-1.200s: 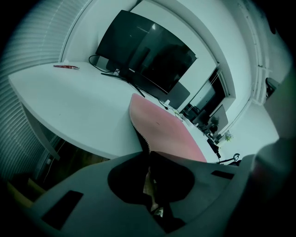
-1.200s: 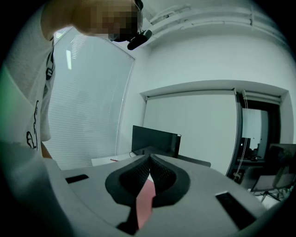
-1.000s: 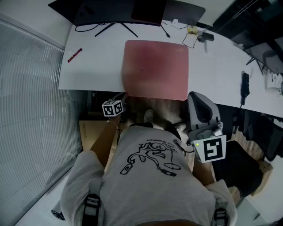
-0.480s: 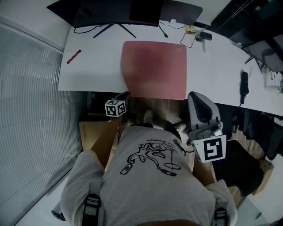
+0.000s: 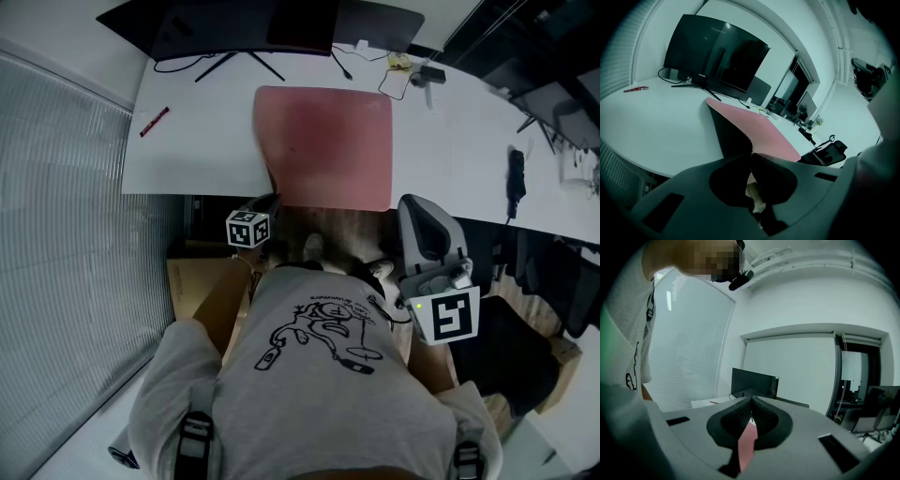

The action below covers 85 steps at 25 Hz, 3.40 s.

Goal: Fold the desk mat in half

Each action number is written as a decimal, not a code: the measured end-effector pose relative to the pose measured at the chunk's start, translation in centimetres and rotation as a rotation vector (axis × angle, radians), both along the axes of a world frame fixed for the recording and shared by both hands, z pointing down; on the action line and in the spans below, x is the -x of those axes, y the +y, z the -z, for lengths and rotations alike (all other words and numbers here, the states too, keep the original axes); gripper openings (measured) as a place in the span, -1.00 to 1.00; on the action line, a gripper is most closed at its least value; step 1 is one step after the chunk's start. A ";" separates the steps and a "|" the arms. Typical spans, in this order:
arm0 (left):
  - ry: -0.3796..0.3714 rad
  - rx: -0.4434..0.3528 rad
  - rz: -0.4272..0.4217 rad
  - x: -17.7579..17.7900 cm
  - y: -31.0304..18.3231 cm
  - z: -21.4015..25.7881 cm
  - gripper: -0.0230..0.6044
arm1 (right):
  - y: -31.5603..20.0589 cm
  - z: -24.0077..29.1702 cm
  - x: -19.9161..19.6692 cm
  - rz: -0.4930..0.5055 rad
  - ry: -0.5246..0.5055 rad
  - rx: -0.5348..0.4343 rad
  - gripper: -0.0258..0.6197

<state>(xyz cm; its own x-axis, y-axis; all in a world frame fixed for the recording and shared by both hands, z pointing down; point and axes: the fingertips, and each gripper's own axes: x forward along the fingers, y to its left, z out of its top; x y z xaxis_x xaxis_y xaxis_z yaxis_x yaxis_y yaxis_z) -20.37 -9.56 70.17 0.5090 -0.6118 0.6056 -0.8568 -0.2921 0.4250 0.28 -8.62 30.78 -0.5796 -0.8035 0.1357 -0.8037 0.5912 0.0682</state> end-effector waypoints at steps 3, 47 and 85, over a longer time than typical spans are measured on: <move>-0.003 -0.002 -0.004 -0.4 0.0 0.1 -0.83 | 0.1 0.1 -0.5 -0.002 -0.001 -0.003 -0.90; -0.049 -0.027 -0.131 -7.1 -0.6 1.4 -0.83 | -1.1 0.3 -4.6 -0.007 -0.011 -0.007 -0.90; -0.058 -0.025 -0.166 -13.9 -1.0 1.5 -0.83 | -2.3 0.6 -10.2 0.003 -0.017 -0.006 -0.90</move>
<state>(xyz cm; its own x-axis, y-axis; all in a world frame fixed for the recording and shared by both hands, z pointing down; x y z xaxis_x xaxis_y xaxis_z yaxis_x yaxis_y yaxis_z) -6.47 -10.60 68.68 0.5690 -0.5377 0.6222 -0.8187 -0.4412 0.3674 10.47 -10.96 30.19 -0.5842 -0.8026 0.1204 -0.8030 0.5931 0.0580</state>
